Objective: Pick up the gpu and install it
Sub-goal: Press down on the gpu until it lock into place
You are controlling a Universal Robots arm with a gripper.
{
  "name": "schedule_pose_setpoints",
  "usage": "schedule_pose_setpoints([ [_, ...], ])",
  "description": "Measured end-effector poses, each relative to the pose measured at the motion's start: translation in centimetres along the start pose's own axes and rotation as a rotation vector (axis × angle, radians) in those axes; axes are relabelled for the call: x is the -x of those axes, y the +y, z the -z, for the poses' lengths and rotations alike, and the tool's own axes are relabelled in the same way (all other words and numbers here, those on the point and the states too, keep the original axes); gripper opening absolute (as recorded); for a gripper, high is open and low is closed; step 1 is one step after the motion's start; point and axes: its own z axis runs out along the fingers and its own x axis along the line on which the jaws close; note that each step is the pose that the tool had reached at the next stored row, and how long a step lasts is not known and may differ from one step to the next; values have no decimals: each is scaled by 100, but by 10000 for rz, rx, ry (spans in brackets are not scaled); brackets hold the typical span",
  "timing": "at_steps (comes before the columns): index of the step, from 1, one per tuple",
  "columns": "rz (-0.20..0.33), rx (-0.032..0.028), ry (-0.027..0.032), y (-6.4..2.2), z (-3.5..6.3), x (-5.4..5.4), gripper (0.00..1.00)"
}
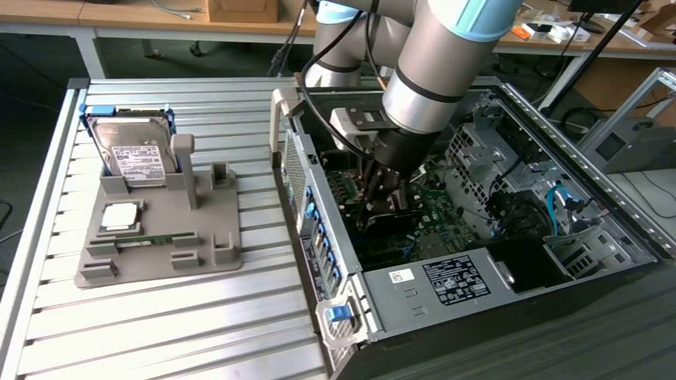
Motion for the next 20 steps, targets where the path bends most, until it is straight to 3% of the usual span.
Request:
schedule_pose_setpoints([
  [8, 4, 2, 4, -6, -33, 33, 11],
  [13, 8, 0, -3, 20, -44, -11, 11],
  [20, 23, 3, 1, -72, -53, -18, 11],
])
